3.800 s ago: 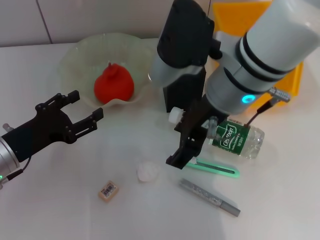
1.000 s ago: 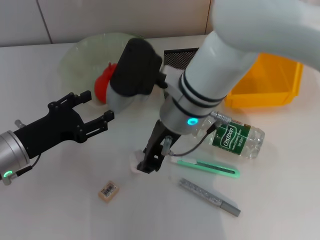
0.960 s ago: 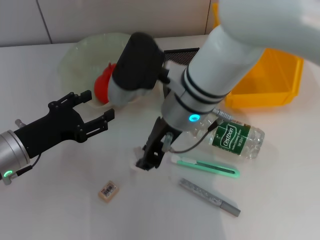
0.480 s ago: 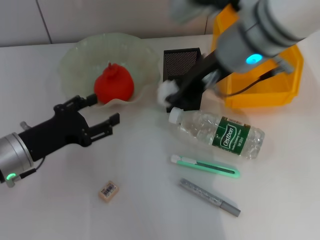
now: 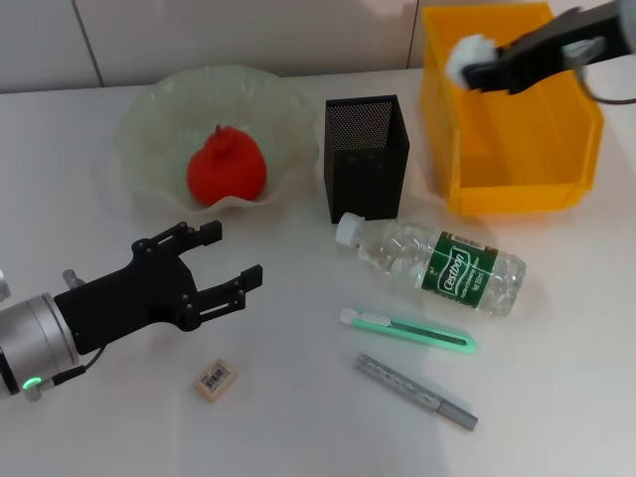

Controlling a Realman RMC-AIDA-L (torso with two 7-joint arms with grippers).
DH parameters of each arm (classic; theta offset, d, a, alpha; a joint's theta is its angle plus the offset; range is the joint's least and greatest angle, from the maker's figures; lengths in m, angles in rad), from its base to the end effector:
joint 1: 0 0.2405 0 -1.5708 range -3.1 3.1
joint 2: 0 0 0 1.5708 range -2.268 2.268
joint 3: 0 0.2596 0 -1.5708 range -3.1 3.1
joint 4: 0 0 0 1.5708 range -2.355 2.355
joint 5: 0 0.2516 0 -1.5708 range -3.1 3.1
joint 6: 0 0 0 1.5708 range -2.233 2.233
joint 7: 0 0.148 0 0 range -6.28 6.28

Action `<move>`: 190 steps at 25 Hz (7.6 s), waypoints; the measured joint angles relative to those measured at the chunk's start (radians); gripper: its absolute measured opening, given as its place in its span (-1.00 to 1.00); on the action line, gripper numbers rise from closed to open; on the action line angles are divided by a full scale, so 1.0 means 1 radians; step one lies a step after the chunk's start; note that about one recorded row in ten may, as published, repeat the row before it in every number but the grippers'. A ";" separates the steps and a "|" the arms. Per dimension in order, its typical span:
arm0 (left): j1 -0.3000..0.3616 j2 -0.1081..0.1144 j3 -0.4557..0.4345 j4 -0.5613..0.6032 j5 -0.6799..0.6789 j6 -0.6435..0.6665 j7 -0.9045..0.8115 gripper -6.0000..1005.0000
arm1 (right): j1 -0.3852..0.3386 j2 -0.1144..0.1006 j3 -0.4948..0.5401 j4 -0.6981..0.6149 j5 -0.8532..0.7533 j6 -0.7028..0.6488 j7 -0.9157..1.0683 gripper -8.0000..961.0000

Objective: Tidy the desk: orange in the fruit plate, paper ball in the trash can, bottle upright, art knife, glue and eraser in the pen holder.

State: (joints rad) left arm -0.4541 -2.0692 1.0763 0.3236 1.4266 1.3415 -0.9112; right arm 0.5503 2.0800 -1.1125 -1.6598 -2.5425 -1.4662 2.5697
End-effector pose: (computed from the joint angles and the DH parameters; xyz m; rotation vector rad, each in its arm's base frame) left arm -0.3094 0.3344 -0.0740 -2.5533 -0.4853 -0.8195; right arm 0.1366 0.4181 0.1084 -2.3018 0.8151 0.0033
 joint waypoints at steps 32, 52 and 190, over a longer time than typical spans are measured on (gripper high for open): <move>0.002 0.006 0.040 0.003 0.000 0.028 0.002 0.62 | 0.000 -0.002 0.044 0.184 -0.123 0.205 -0.025 0.61; -0.004 0.004 0.039 0.012 0.000 0.022 -0.007 0.62 | 0.174 -0.003 -0.137 0.263 -0.180 -0.256 -0.203 0.72; -0.133 -0.009 -0.284 -0.214 -0.010 0.589 -0.224 0.47 | -0.074 0.005 -0.026 1.000 1.020 -0.212 -1.289 0.62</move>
State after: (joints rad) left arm -0.5871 -2.0786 0.7920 0.1100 1.4165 1.9308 -1.1351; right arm 0.4766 2.0847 -1.1386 -0.6599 -1.5226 -1.6780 1.2809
